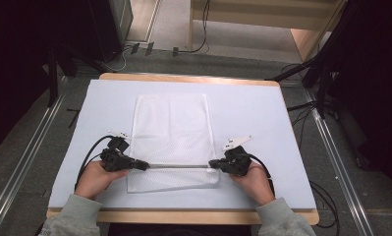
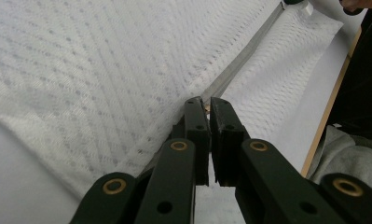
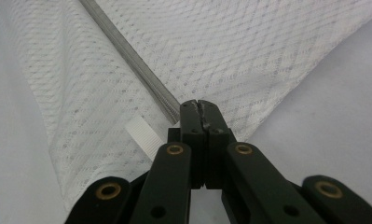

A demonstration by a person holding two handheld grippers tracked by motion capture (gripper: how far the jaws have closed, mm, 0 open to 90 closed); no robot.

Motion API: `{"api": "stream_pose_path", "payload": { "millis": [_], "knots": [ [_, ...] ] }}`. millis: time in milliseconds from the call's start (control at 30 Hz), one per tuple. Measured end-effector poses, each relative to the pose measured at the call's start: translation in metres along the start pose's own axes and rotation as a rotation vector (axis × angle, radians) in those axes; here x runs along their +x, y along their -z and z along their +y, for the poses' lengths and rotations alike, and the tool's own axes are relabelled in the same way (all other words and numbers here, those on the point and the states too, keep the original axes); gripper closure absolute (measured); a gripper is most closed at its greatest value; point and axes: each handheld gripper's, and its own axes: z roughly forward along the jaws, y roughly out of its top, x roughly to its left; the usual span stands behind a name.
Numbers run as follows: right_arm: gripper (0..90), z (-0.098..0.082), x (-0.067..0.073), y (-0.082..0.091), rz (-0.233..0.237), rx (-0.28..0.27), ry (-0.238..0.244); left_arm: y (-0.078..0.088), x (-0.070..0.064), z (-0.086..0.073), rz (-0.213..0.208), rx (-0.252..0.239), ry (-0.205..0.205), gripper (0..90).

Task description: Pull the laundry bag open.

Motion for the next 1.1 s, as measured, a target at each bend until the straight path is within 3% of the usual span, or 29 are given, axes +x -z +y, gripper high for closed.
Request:
{"api": "stream_pose_path", "payload": {
  "millis": [567,700,800,933,1100],
  "knots": [
    [90.0,0.001,-0.005,0.000,0.031,0.009,-0.003,0.024,0.017,-0.018,0.020,-0.042,0.049,88.0],
    [90.0,0.001,-0.005,0.000,0.033,0.009,0.002,0.028,0.018,-0.021,0.050,-0.050,0.051,88.1],
    [90.0,0.002,-0.005,-0.001,0.033,0.011,0.002,0.031,0.021,-0.023,0.022,-0.058,0.061,88.1],
    [90.0,0.003,-0.005,-0.001,0.035,0.012,0.001,0.032,0.021,-0.023,0.030,-0.065,0.060,88.1],
    [90.0,0.004,-0.005,-0.002,0.039,0.017,0.001,0.030,0.024,-0.025,0.002,-0.055,0.071,87.5]
  ]
}}
